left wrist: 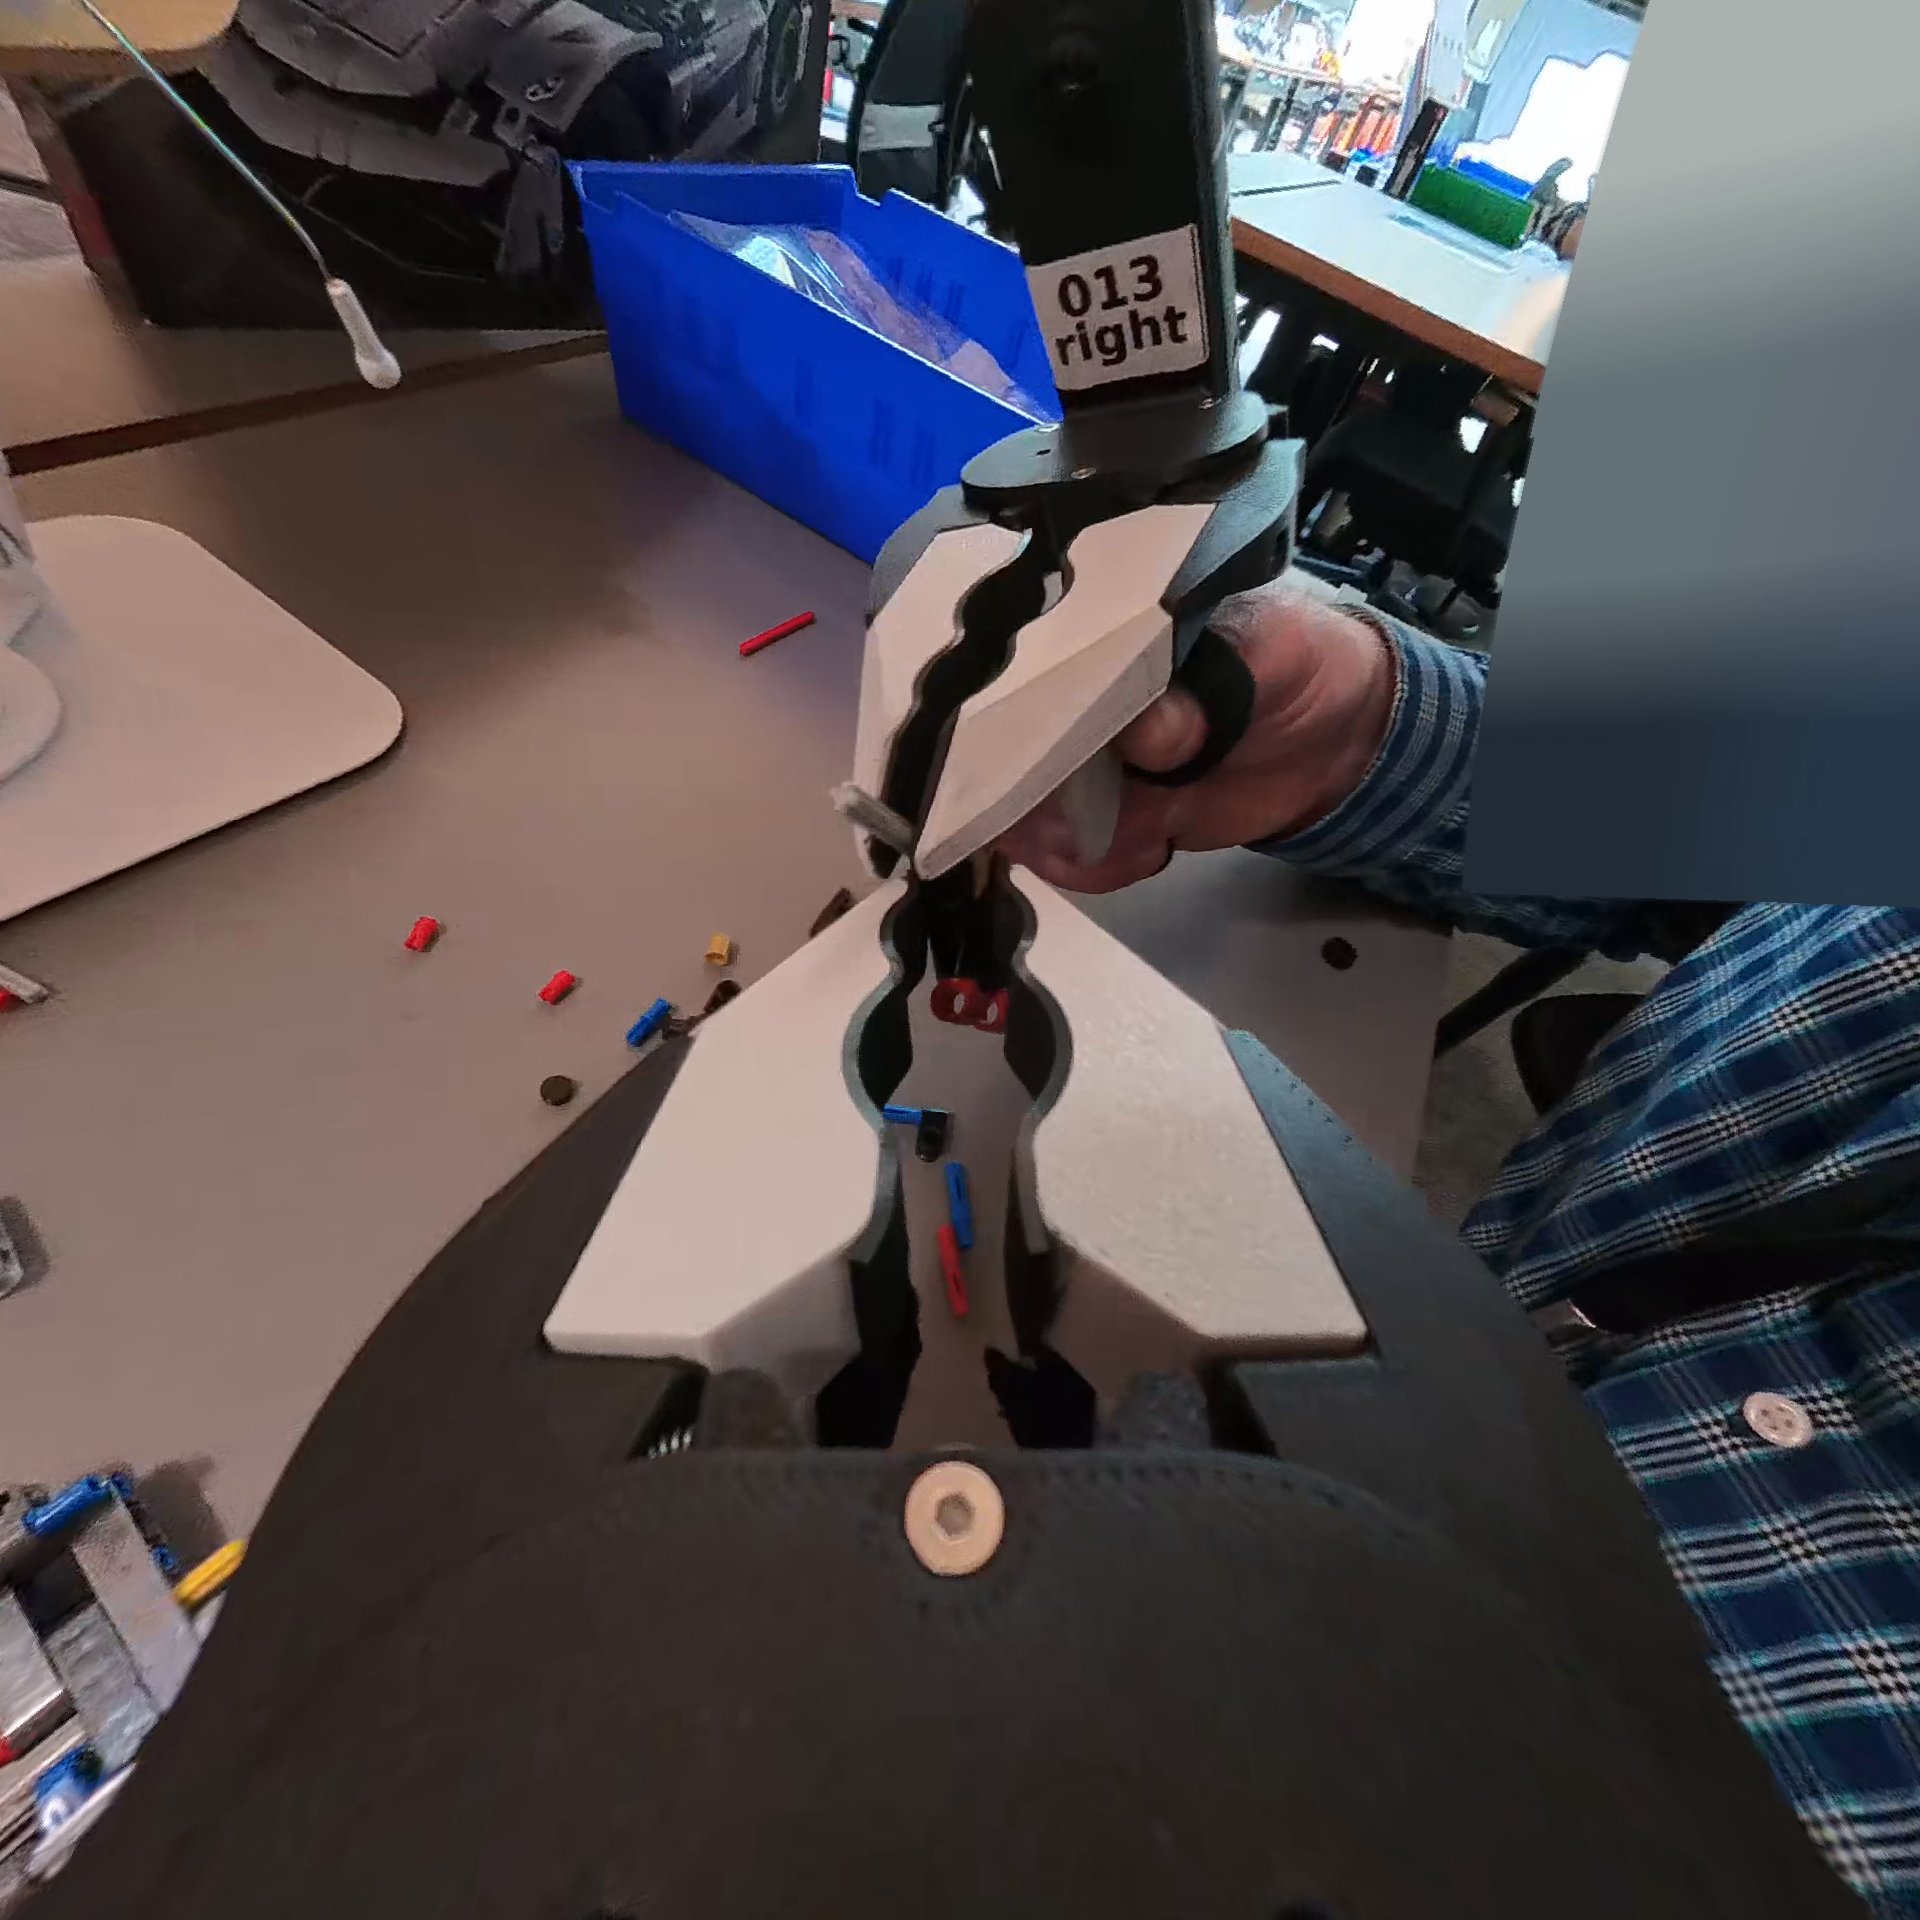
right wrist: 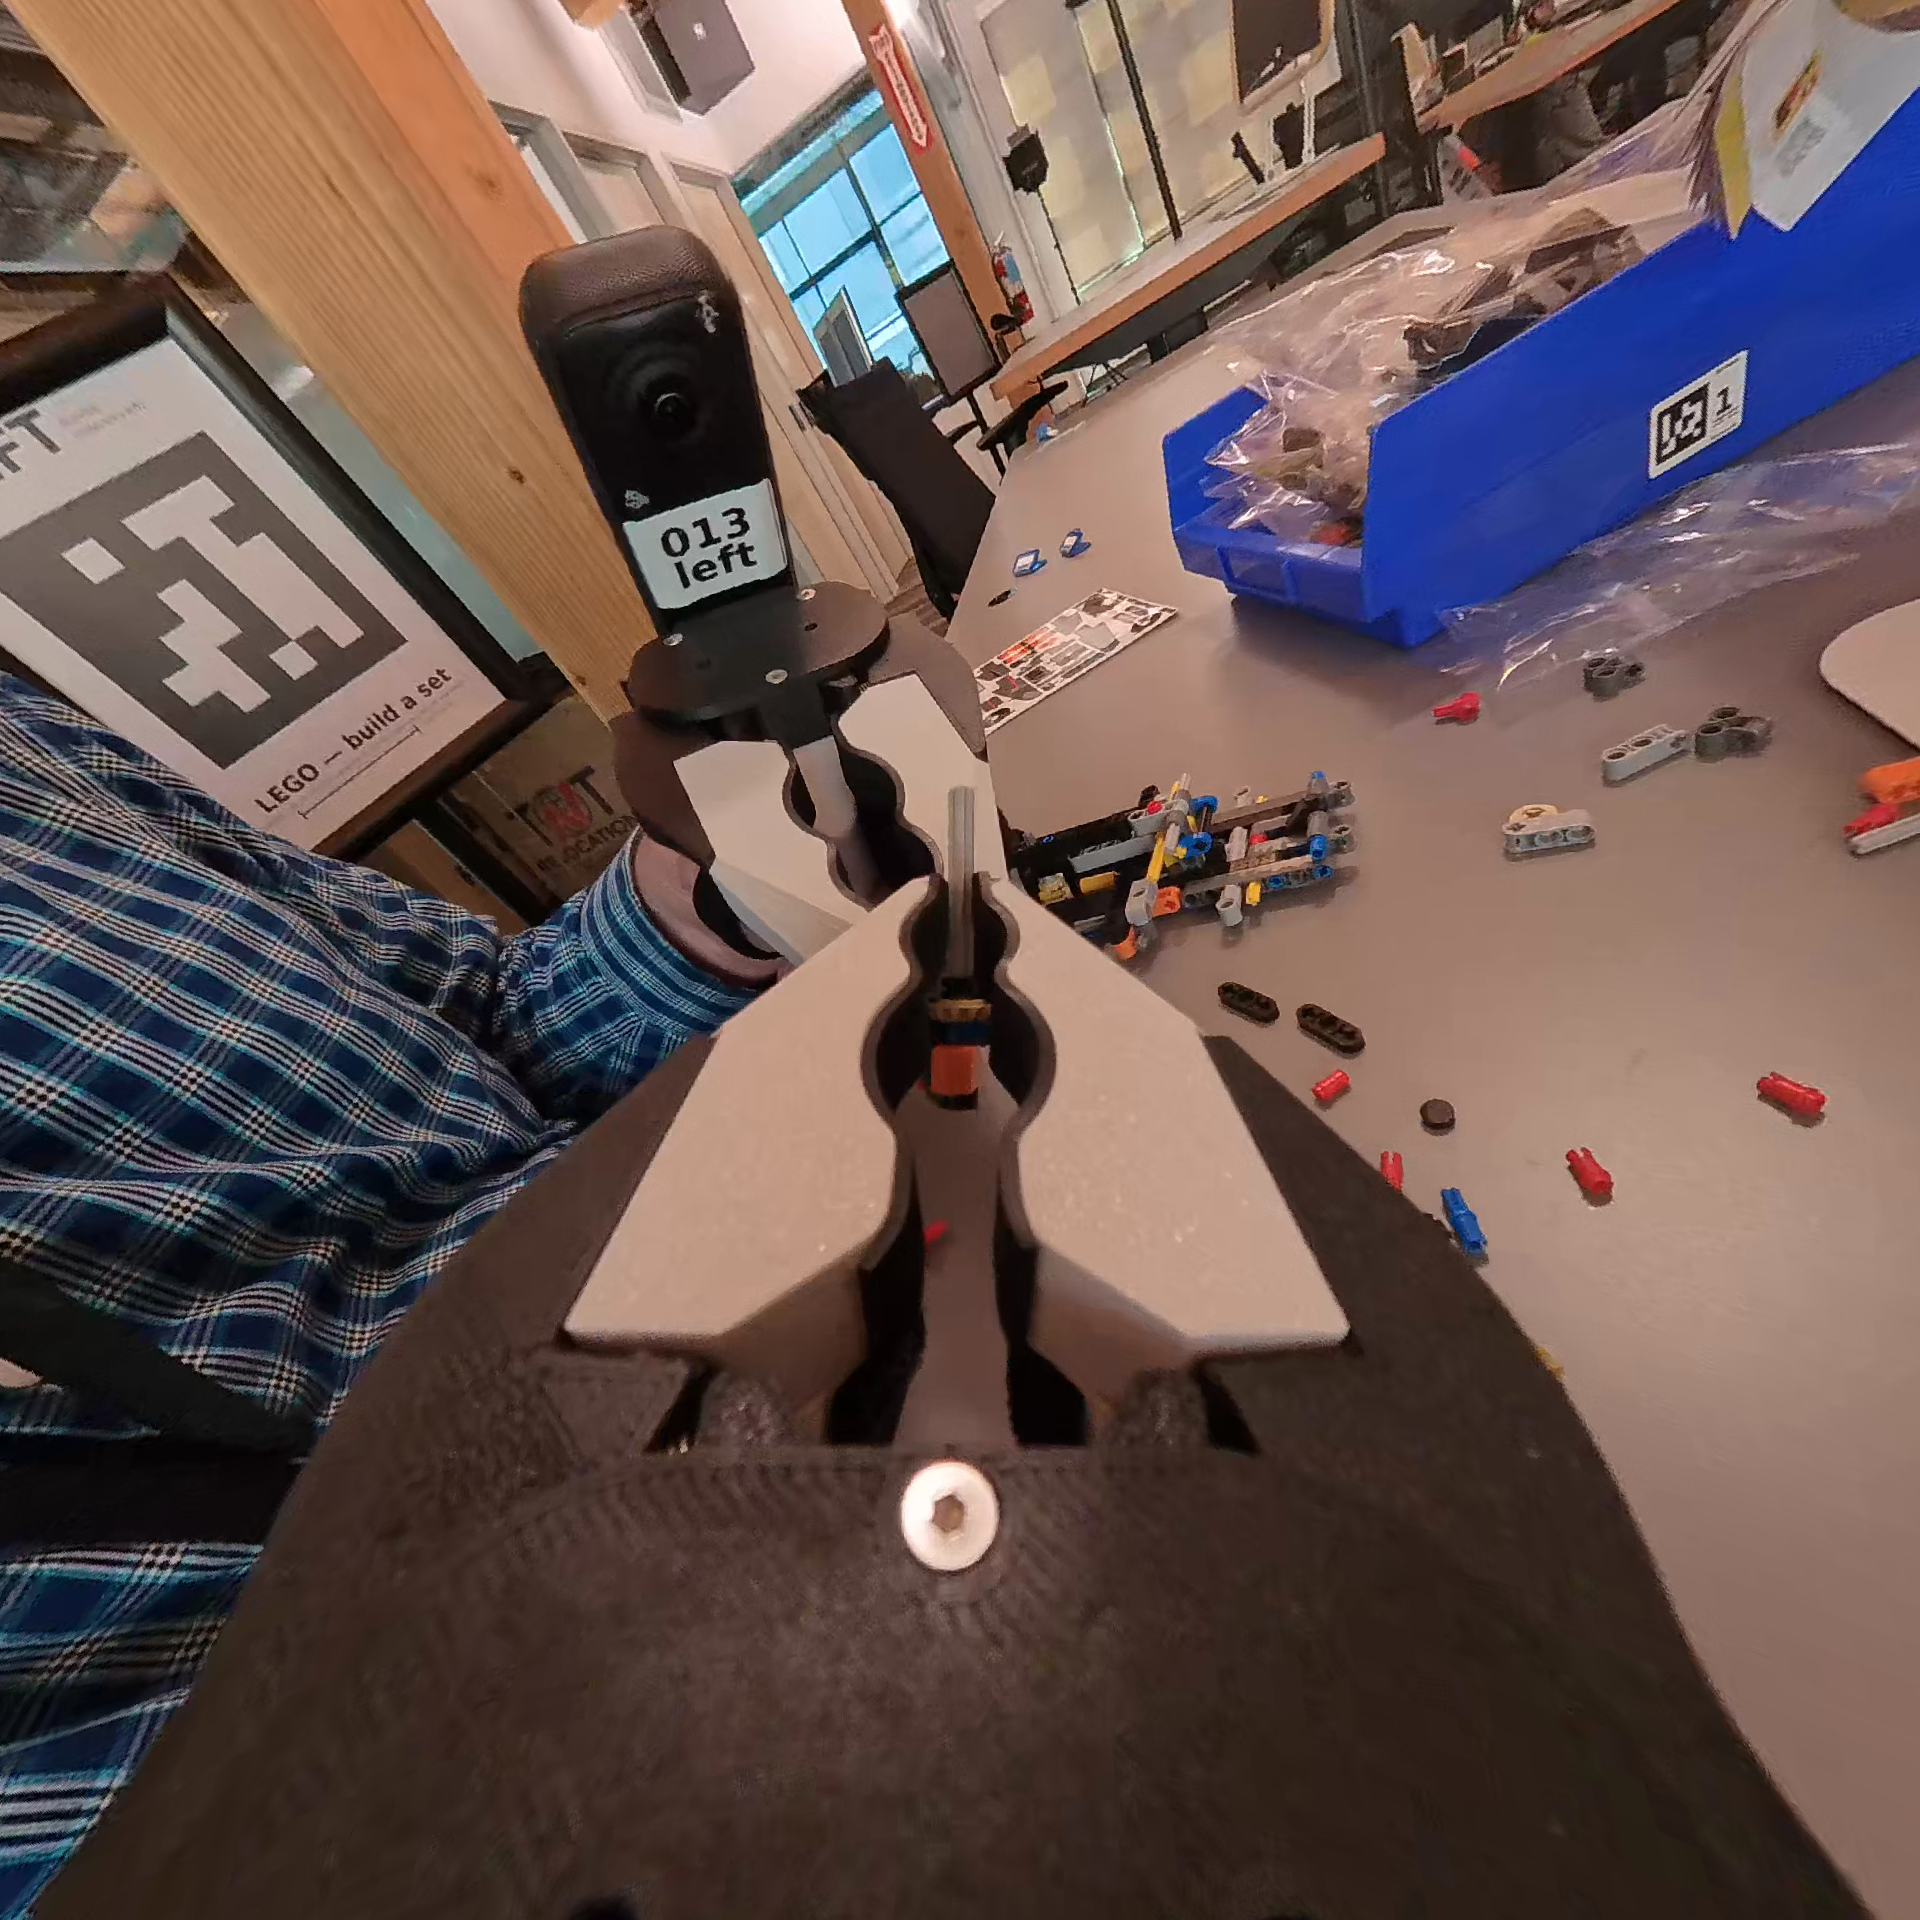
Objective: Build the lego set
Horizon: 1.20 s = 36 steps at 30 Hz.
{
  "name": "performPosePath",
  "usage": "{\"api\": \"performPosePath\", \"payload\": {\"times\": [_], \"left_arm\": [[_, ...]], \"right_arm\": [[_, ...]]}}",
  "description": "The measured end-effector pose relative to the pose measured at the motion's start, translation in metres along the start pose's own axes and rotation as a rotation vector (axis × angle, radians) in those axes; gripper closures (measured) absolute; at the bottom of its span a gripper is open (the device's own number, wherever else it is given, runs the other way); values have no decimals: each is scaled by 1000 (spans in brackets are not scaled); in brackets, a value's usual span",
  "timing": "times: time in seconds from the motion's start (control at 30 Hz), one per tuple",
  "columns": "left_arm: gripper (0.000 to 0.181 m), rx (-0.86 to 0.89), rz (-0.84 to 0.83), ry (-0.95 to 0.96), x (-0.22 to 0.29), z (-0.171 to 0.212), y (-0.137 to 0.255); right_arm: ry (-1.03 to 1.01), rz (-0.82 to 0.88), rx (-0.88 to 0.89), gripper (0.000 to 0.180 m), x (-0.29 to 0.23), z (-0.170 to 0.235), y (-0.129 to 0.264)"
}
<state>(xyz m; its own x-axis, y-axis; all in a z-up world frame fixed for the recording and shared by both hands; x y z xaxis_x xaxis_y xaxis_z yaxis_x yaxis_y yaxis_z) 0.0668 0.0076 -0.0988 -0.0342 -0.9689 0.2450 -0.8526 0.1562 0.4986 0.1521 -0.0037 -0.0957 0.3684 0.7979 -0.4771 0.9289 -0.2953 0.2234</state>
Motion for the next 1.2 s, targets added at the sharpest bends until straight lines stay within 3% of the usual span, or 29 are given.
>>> {"api": "performPosePath", "payload": {"times": [0.1,0.3,0.4,0.53,0.77,0.87,1.03,1.2], "left_arm": [[171,21,9,24,-1,2,-2],[171,257,143,197,-9,-7,14],[171,366,200,227,-9,-12,17],[171,445,222,246,-9,-15,17],[172,527,203,266,-8,-16,14],[172,581,222,289,-6,-16,9],[169,605,220,293,-5,-17,7],[150,545,41,184,0,-20,15]], "right_arm": [[28,30,-23,178,0,1,2],[108,107,-32,153,0,-2,26],[109,79,-40,156,-5,-1,20],[156,68,-4,176,-15,-5,14],[70,30,43,160,-15,-7,14],[53,60,83,171,-14,-8,11],[71,86,75,174,-13,-8,14],[194,224,-27,176,-15,-9,23]]}}
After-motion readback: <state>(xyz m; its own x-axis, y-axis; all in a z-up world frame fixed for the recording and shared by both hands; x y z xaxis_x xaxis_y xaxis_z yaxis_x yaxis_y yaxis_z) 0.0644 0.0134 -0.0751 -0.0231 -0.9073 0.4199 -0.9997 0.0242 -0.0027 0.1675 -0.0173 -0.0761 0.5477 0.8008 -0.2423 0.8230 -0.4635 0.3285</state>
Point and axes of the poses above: each gripper's, where its closed fingertips meet, y back along the fingers, z out of its underside, x = y × z across the jaws, the point moved 6 cm from there along y, back along the fingers, and after that the axes turned 11 degrees about -x, right-handed, at the moved point
